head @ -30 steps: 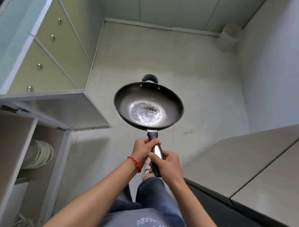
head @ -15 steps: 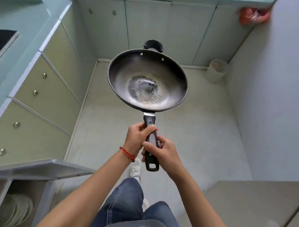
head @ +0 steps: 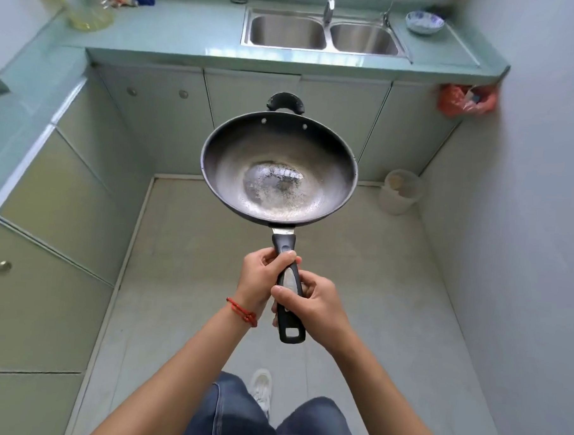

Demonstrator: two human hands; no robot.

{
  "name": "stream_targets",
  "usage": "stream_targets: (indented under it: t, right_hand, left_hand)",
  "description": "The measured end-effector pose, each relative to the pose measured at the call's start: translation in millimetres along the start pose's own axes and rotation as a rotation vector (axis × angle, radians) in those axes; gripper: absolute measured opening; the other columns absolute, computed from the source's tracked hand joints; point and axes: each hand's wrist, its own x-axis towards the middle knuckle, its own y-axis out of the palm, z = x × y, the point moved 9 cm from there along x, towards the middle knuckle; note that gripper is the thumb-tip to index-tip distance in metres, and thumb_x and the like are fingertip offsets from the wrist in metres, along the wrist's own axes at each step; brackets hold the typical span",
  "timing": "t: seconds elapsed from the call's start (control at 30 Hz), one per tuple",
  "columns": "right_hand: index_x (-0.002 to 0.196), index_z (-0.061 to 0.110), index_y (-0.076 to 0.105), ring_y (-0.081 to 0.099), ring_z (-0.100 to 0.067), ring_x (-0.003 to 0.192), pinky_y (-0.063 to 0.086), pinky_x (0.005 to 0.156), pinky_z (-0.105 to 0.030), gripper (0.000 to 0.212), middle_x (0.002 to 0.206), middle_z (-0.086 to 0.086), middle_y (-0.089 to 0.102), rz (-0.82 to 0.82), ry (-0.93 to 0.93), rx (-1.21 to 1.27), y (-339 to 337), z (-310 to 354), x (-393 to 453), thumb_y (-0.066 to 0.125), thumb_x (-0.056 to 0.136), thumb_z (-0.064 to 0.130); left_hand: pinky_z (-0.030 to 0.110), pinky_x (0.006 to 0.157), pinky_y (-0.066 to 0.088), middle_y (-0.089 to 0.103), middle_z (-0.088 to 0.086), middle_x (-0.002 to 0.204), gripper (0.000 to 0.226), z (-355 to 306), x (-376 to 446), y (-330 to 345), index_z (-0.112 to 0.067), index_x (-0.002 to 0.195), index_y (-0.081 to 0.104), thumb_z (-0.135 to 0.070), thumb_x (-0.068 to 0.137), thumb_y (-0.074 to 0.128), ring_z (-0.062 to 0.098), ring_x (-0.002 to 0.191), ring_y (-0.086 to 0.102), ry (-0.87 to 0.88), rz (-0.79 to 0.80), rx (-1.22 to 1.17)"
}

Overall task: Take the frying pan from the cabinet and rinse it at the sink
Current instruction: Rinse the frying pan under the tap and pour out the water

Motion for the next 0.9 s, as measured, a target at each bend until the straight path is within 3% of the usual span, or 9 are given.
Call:
stream_targets:
  t: [0.3,0.43,0.5,0.73,0.9]
  right_hand:
    - [0.078,0.005,0.058,0.058,-0.017,0.043,0.052,0.046,-0.025,0.01,0.06,-0.014,0.058,-0.012,-0.018,0.04,-53.3,50.8,155.8,0.066,0.073,0.009]
    - [0.074,0.014,0.062,0.053,-0.028,0.061,0.053,0.063,-0.055,0.014,0.061,-0.01,0.057,-0.025,-0.031,-0.001,-87.0,71.6,232.8,0.07,0.065,0.022]
    - [0.072,0.015,0.062,0.053,-0.028,0.064,0.05,0.067,-0.061,0.011,0.057,-0.001,0.059,-0.004,-0.035,0.017,-100.9,87.5,268.8,0.069,0.066,0.019]
    - [0.074,0.012,0.06,0.057,-0.018,0.055,0.054,0.066,-0.05,0.008,0.05,0.006,0.061,0.045,-0.046,0.002,-134.1,145.1,372.6,0.066,0.068,0.015]
    - [0.07,0.013,0.061,0.057,-0.021,0.055,0.053,0.056,-0.035,0.006,0.054,0.0,0.059,0.058,-0.054,-0.022,-145.8,172.0,451.4,0.065,0.067,0.015]
  left_hand:
    - [0.024,0.057,0.051,0.069,-0.004,0.056,0.017,-51.5,155.8,39.4,-0.005,0.066,0.065,-0.007,0.082,0.061,0.01,0.052,0.06,-0.035,-0.014,-0.008]
    - [0.027,0.058,0.051,0.068,-0.003,0.056,0.019,-78.9,230.5,60.6,-0.006,0.064,0.064,-0.007,0.082,0.06,0.012,0.052,0.06,-0.008,-0.046,-0.007]
    - [0.026,0.056,0.051,0.068,-0.003,0.054,0.019,-96.7,265.4,72.6,-0.005,0.064,0.064,-0.006,0.083,0.059,0.011,0.05,0.06,0.008,-0.065,-0.002]
    - [0.023,0.052,0.052,0.068,-0.002,0.053,0.02,-152.5,365.9,101.1,-0.003,0.064,0.064,-0.006,0.083,0.058,0.01,0.048,0.061,0.036,-0.1,-0.027]
    - [0.031,0.062,0.051,0.069,0.001,0.056,0.029,-178.1,445.0,103.4,-0.012,0.054,0.067,-0.007,0.082,0.06,0.015,0.052,0.061,0.016,-0.098,-0.045]
